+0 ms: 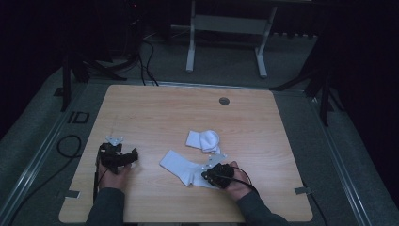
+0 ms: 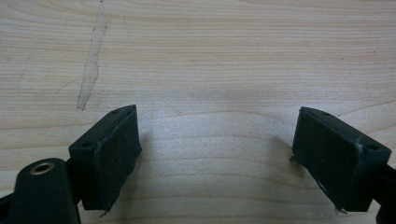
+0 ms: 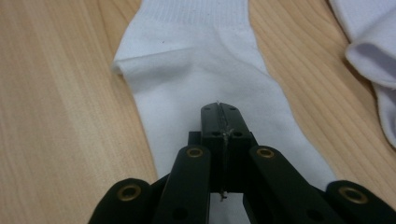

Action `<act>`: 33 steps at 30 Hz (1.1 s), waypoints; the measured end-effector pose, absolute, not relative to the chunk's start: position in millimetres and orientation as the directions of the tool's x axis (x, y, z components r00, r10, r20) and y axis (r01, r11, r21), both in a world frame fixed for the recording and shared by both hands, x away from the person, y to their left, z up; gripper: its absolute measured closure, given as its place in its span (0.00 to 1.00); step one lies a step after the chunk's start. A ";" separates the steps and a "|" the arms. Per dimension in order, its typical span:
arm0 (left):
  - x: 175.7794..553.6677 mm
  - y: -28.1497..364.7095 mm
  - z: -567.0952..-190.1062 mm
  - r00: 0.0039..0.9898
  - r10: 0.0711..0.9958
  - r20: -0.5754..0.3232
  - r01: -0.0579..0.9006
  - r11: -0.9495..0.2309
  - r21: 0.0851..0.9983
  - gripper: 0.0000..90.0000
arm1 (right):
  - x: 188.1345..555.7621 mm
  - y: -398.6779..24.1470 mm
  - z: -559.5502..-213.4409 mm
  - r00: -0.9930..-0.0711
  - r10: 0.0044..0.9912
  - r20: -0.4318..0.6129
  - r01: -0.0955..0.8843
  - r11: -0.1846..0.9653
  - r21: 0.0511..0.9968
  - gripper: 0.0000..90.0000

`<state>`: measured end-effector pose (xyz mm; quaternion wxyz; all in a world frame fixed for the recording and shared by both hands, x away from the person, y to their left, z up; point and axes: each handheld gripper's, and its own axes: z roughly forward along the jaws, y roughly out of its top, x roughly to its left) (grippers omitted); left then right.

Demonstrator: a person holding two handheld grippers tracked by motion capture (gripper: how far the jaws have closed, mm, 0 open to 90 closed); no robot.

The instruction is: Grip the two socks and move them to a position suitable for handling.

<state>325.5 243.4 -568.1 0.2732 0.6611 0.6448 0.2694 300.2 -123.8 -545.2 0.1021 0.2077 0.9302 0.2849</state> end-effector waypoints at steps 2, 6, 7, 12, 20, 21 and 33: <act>325.4 243.4 -568.1 0.023 1.000 0.004 0.706 -0.019 0.708 0.17 | 299.4 -124.0 -544.7 -0.899 0.433 -0.062 0.325 0.756 0.568 1.00; 325.5 243.4 -568.1 0.023 1.000 0.004 0.705 -0.019 0.709 0.17 | 298.8 -125.1 -543.8 -0.910 0.411 -0.057 0.312 0.769 0.557 1.00; 325.4 243.4 -568.1 0.023 1.000 0.004 0.706 -0.019 0.708 0.17 | 298.9 -125.5 -543.6 -0.912 0.406 -0.054 0.311 0.772 0.555 1.00; 325.5 243.2 -568.1 0.022 1.000 0.002 0.705 -0.017 0.709 0.17 | 300.0 -125.8 -540.1 -0.920 0.386 -0.070 0.295 0.798 0.525 1.00; 325.6 243.3 -568.2 0.022 1.000 0.002 0.704 -0.017 0.710 0.17 | 321.3 -125.6 -512.3 -0.890 0.434 -0.136 0.285 0.766 0.576 1.00; 325.6 243.3 -568.2 0.022 1.000 0.002 0.704 -0.017 0.710 0.17 | 324.4 -124.7 -509.3 -0.884 0.444 -0.145 0.288 0.763 0.579 1.00; 325.5 243.3 -568.1 0.022 1.000 0.002 0.705 -0.017 0.709 0.17 | 369.7 -122.3 -502.2 -0.803 0.566 -0.185 0.351 0.701 0.621 1.00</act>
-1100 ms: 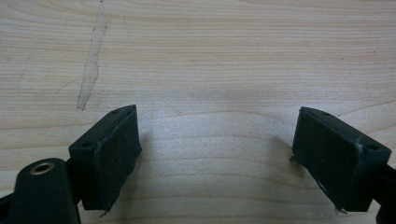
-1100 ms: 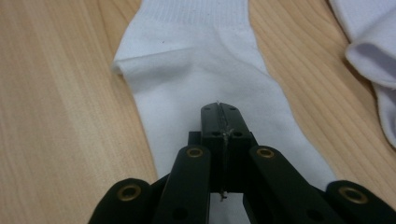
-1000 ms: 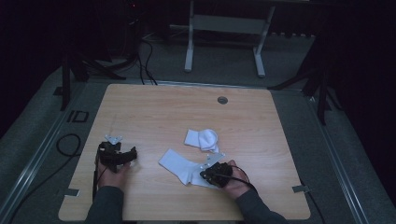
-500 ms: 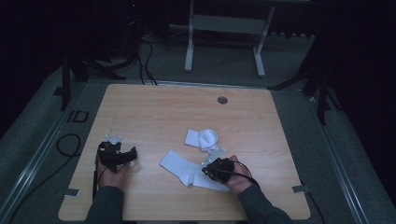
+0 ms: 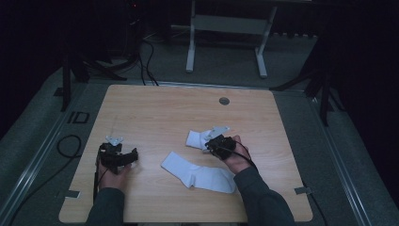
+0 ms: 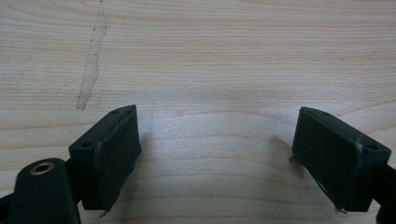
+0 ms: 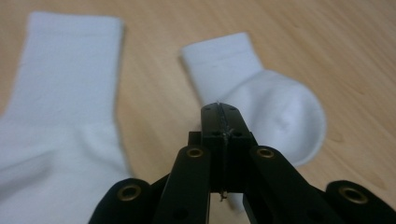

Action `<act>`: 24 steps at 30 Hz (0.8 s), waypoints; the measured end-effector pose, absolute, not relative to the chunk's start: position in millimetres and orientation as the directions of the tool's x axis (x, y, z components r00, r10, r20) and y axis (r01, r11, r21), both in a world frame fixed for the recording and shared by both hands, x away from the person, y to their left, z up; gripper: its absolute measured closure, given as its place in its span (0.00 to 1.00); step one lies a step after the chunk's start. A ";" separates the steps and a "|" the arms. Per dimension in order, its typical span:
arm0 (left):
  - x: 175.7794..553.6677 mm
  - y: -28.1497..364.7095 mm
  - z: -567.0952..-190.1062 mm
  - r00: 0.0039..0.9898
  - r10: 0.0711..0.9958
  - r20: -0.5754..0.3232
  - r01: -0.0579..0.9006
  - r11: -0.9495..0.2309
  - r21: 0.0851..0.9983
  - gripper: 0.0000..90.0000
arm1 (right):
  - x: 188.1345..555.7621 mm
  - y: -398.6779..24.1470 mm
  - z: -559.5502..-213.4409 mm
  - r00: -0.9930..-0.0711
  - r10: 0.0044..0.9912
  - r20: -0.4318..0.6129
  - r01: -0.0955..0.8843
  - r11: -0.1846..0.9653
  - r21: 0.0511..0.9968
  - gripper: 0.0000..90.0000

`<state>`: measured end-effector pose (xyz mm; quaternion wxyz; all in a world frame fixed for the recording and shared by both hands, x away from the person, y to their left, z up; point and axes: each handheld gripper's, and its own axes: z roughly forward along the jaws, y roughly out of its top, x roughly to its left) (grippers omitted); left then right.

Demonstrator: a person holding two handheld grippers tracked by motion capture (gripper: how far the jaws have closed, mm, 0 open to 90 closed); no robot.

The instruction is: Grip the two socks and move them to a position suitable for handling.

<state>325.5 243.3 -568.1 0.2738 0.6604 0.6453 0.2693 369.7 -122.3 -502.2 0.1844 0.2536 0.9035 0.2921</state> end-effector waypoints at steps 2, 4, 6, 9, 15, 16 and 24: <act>325.5 243.3 -568.1 0.022 1.000 0.002 0.705 -0.017 0.709 0.17 | 373.7 -123.1 -502.7 -0.794 0.581 -0.182 0.362 0.691 0.625 1.00; 325.6 243.1 -568.3 0.020 1.000 0.000 0.703 -0.015 0.711 0.17 | 381.5 -124.4 -504.7 -0.778 0.601 -0.182 0.382 0.682 0.623 1.00; 325.6 243.1 -568.2 0.020 1.000 0.000 0.703 -0.014 0.711 0.17 | 388.5 -124.4 -508.1 -0.769 0.612 -0.185 0.395 0.682 0.615 1.00; 325.5 243.3 -568.1 0.022 1.000 0.003 0.705 -0.018 0.709 0.17 | 396.2 -122.0 -514.7 -0.760 0.623 -0.183 0.413 0.681 0.604 1.00; 325.5 243.4 -568.1 0.023 1.000 0.003 0.705 -0.019 0.709 0.17 | 406.8 -115.0 -530.0 -0.752 0.633 -0.184 0.439 0.689 0.577 1.00; 325.5 243.4 -568.1 0.023 1.000 0.003 0.705 -0.018 0.709 0.17 | 408.0 -114.1 -532.4 -0.753 0.632 -0.183 0.442 0.691 0.572 1.00; 325.5 243.4 -568.1 0.023 1.000 0.003 0.705 -0.019 0.709 0.17 | 409.0 -111.2 -540.9 -0.762 0.625 -0.171 0.446 0.698 0.560 1.00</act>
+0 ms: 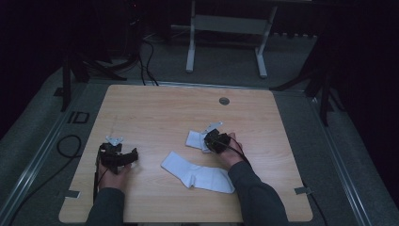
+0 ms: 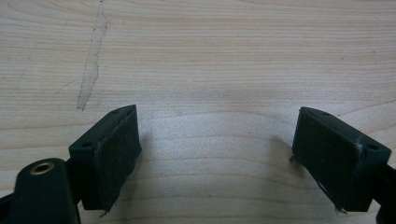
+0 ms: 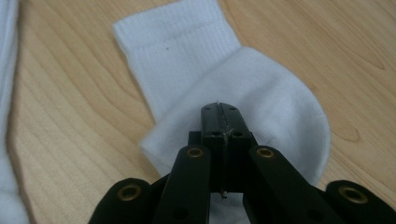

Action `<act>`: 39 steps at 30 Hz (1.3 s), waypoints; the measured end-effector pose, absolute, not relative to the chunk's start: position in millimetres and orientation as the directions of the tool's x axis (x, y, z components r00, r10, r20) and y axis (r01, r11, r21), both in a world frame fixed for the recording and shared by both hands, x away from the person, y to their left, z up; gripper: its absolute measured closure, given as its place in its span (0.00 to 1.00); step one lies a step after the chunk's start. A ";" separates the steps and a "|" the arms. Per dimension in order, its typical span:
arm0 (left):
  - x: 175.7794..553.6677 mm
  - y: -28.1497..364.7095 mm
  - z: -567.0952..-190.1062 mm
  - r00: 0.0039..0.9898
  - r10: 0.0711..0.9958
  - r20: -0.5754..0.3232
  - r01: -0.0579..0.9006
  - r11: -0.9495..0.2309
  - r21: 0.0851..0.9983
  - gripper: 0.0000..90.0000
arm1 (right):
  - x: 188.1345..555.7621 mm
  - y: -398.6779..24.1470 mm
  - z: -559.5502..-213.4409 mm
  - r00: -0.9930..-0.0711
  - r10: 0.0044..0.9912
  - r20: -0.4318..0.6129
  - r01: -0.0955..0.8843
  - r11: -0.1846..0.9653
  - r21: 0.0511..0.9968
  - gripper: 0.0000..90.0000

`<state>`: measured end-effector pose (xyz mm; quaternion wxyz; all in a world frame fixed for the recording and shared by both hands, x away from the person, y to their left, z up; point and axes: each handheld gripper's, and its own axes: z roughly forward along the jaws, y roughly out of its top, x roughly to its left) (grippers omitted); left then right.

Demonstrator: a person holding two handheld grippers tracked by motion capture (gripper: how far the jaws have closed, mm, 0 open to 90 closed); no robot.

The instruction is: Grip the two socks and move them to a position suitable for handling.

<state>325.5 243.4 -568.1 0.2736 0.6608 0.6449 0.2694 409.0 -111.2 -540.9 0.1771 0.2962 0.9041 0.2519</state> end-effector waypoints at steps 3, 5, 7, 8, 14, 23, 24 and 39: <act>325.5 243.4 -568.1 0.023 1.000 0.003 0.705 -0.019 0.709 0.17 | 405.9 -109.5 -541.9 -0.776 0.607 -0.172 0.428 0.706 0.564 1.00; 325.5 243.4 -568.1 0.023 1.000 0.003 0.705 -0.018 0.709 0.17 | 403.0 -108.1 -542.3 -0.786 0.595 -0.169 0.417 0.711 0.566 1.00; 325.5 243.4 -568.1 0.023 1.000 0.003 0.705 -0.018 0.709 0.17 | 400.1 -106.6 -542.6 -0.797 0.580 -0.167 0.403 0.717 0.568 1.00; 325.5 243.4 -568.1 0.023 1.000 0.003 0.705 -0.019 0.709 0.17 | 398.7 -105.9 -542.7 -0.803 0.572 -0.169 0.395 0.722 0.568 1.00; 325.5 243.4 -568.1 0.023 1.000 0.003 0.705 -0.018 0.709 0.17 | 390.5 -104.6 -542.3 -0.837 0.520 -0.168 0.352 0.748 0.562 1.00; 325.5 243.4 -568.1 0.023 1.000 0.003 0.705 -0.018 0.709 0.17 | 384.4 -107.8 -540.5 -0.858 0.491 -0.150 0.337 0.760 0.555 0.97; 325.5 243.4 -568.1 0.023 1.000 0.003 0.705 -0.018 0.709 0.17 | 384.3 -108.5 -538.8 -0.858 0.492 -0.147 0.339 0.758 0.557 0.93; 325.5 243.4 -568.1 0.023 1.000 0.003 0.705 -0.018 0.709 0.17 | 416.9 -139.2 -513.8 -0.726 0.686 -0.053 0.506 0.585 0.634 0.64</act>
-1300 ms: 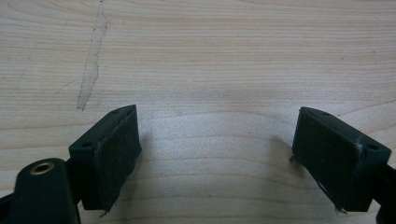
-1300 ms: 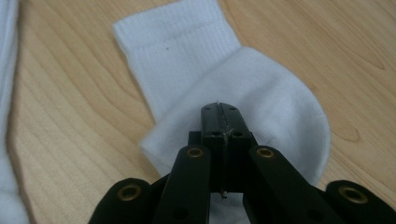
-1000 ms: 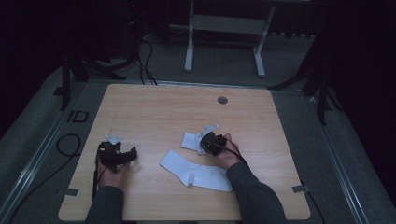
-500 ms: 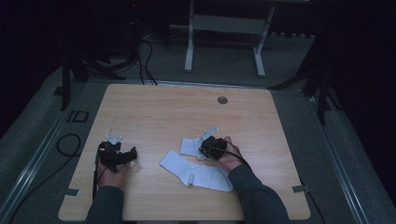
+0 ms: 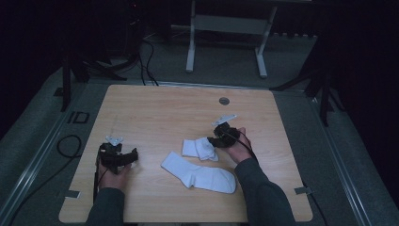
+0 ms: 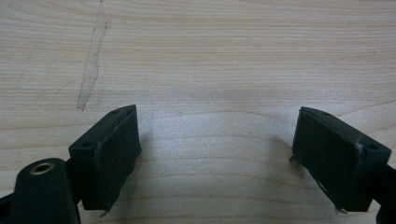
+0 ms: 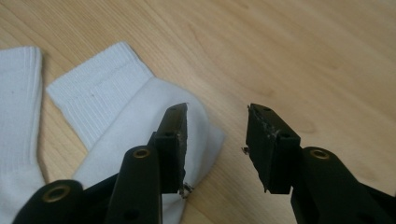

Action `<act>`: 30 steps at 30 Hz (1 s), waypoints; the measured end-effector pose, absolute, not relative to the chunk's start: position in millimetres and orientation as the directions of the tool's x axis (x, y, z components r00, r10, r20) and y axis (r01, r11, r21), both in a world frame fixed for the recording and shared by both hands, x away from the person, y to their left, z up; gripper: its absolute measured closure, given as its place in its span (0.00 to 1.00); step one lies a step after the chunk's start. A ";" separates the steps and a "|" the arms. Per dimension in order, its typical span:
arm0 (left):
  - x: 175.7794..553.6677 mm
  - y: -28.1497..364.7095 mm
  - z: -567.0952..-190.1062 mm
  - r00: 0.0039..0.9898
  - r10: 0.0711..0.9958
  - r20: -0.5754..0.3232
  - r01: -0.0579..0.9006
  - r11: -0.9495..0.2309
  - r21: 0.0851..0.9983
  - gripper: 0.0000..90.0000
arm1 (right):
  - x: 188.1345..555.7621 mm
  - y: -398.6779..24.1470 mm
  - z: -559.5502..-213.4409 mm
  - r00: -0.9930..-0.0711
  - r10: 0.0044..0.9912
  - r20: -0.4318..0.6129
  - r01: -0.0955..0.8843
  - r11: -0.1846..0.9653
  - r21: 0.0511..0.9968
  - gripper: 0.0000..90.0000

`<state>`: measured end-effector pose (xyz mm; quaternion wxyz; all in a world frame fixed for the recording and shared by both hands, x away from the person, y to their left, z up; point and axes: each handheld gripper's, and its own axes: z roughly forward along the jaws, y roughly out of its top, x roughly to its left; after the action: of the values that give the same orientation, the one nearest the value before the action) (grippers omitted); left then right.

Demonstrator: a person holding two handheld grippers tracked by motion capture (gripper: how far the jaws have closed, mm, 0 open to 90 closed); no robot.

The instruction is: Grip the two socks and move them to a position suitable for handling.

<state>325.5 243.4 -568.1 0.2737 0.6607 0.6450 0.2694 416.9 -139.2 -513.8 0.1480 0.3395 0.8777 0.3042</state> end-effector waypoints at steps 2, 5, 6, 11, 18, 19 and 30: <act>325.5 243.4 -568.1 0.023 1.000 0.003 0.705 -0.018 0.709 0.17 | 419.6 -137.8 -518.7 -0.727 0.686 -0.023 0.528 0.580 0.620 0.64; 325.5 243.4 -568.1 0.023 1.000 0.003 0.705 -0.018 0.709 0.17 | 418.5 -133.6 -523.5 -0.739 0.673 -0.024 0.530 0.603 0.596 0.87; 325.5 243.4 -568.1 0.023 1.000 0.003 0.705 -0.018 0.709 0.17 | 418.5 -133.6 -523.5 -0.739 0.673 -0.024 0.530 0.603 0.596 0.87; 325.5 243.3 -568.1 0.023 1.000 0.003 0.705 -0.018 0.709 0.17 | 404.3 -129.2 -505.6 -0.756 0.648 -0.089 0.470 0.633 0.614 0.98; 325.6 243.3 -568.2 0.022 1.000 0.002 0.703 -0.017 0.711 0.17 | 392.8 -138.6 -477.3 -0.753 0.646 -0.130 0.428 0.629 0.648 0.98; 325.6 243.3 -568.2 0.022 1.000 0.003 0.704 -0.018 0.710 0.17 | 391.5 -141.2 -474.0 -0.748 0.650 -0.132 0.429 0.626 0.651 0.98; 325.6 243.1 -568.2 0.021 1.000 0.001 0.703 -0.015 0.711 0.17 | 384.5 -186.1 -462.3 -0.699 0.689 -0.193 0.449 0.633 0.631 0.98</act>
<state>325.6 243.1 -568.2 0.2748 0.6594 0.6457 0.2697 384.5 -186.1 -462.3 0.2136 0.3240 0.8779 0.2806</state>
